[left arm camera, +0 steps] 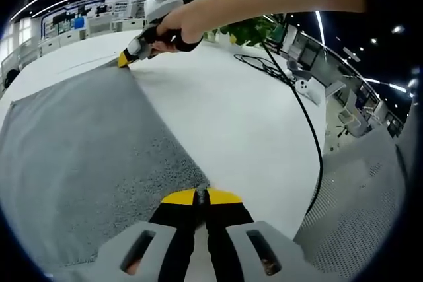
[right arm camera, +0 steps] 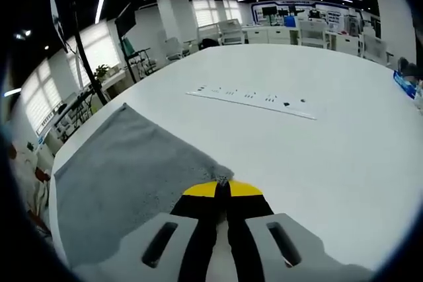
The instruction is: Fold the towel on the table until its edges align and the towel forms a compact rectangular stack.
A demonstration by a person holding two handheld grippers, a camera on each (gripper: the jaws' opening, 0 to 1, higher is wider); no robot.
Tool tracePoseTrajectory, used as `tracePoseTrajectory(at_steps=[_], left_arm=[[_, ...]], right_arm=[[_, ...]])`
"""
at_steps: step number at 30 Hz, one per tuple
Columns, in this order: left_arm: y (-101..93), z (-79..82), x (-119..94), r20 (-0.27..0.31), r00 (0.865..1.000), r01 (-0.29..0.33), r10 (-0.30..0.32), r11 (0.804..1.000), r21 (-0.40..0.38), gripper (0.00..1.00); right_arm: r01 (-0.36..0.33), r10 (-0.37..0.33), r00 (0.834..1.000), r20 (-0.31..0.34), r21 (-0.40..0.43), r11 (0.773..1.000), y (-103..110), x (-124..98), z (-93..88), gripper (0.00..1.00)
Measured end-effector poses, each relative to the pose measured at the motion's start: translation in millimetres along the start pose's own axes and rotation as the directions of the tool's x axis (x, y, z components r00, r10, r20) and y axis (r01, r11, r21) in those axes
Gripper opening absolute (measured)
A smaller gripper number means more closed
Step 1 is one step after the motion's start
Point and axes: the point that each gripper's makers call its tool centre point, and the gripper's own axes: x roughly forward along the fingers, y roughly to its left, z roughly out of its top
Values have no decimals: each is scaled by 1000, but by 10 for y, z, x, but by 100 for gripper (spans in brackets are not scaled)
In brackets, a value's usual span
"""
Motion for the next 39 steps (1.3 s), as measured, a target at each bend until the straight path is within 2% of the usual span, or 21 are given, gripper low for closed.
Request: tracePoseTrajectory(at_steps=[6,13,18,20,30,39], left_arm=[[-200,56,119,-4,999,36,-36,999,17,4],[-448,143,273,7,998,65,-65,998,1,4],[-541,166,317,6,997,80,-80,997,14,4],[-544,169,313,7,997,82,-82,997,15,4],[-571,382,180,107,992,62,-62,998,5,4],[-568,515,21,150,987,54,-58,998,33,4]], right_arm=[[19,-19,1000,1,13,1000,-190,-122,-87,1],[41,-41,999,-3,21,999,-384,-282,-157,1],[48,-48,999,-6,24,999,-442,-372,-203,1],[43,-43,999,5,30,999,-431,-412,-196,1],[26,-28,999,43,33,999,-364,-460,-50,1],[24,-27,997,73,41,999,-267,-599,113,1]])
